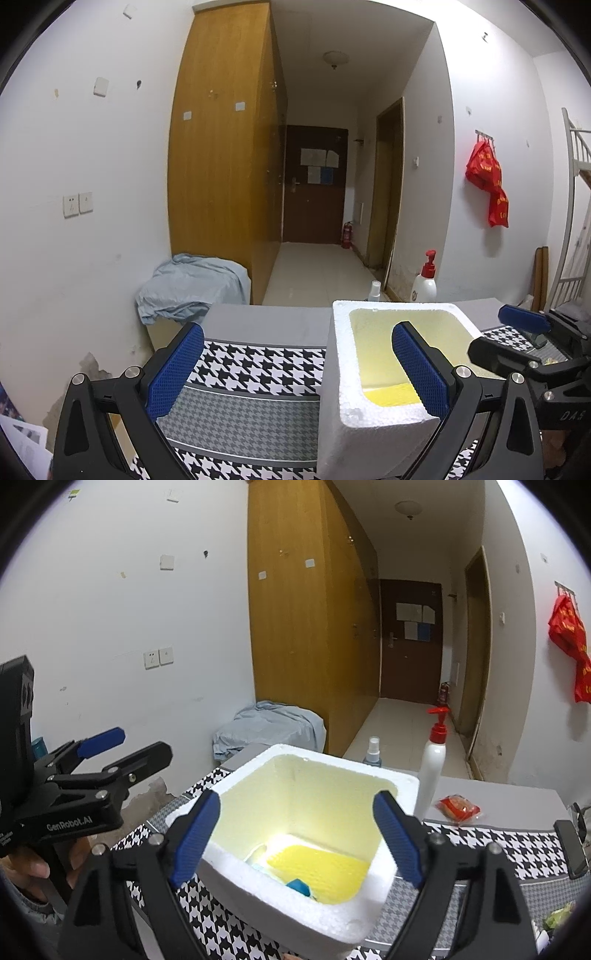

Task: Organize soft objects
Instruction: 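Withdraw both tools from the foam box back over the table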

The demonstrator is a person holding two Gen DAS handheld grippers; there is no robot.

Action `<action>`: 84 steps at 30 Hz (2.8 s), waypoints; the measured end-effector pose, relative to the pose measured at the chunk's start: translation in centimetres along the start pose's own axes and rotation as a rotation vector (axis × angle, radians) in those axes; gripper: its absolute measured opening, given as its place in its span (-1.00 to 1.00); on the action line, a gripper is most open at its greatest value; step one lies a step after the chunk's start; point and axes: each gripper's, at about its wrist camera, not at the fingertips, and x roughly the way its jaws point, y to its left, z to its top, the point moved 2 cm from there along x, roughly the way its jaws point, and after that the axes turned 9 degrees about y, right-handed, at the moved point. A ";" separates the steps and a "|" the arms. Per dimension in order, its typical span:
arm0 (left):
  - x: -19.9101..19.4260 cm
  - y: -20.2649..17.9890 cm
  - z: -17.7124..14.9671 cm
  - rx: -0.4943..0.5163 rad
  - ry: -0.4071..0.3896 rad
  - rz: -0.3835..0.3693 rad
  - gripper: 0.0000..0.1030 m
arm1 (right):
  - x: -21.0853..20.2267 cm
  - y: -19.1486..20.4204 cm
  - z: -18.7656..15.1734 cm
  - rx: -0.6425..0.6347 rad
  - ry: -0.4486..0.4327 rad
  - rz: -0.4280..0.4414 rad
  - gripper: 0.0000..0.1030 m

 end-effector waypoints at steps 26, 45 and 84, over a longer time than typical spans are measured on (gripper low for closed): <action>-2.5 -5.0 0.4 0.051 -0.029 -0.069 0.98 | -5.7 -2.7 -1.7 0.034 -0.085 -0.056 0.86; -3.4 -12.0 0.0 0.136 -0.056 -0.160 0.98 | -10.4 -7.6 -4.5 0.090 -0.149 -0.138 0.95; -3.2 -19.8 -8.3 0.135 -0.007 -0.309 0.98 | -13.6 -16.4 -14.3 0.238 -0.064 -0.297 0.95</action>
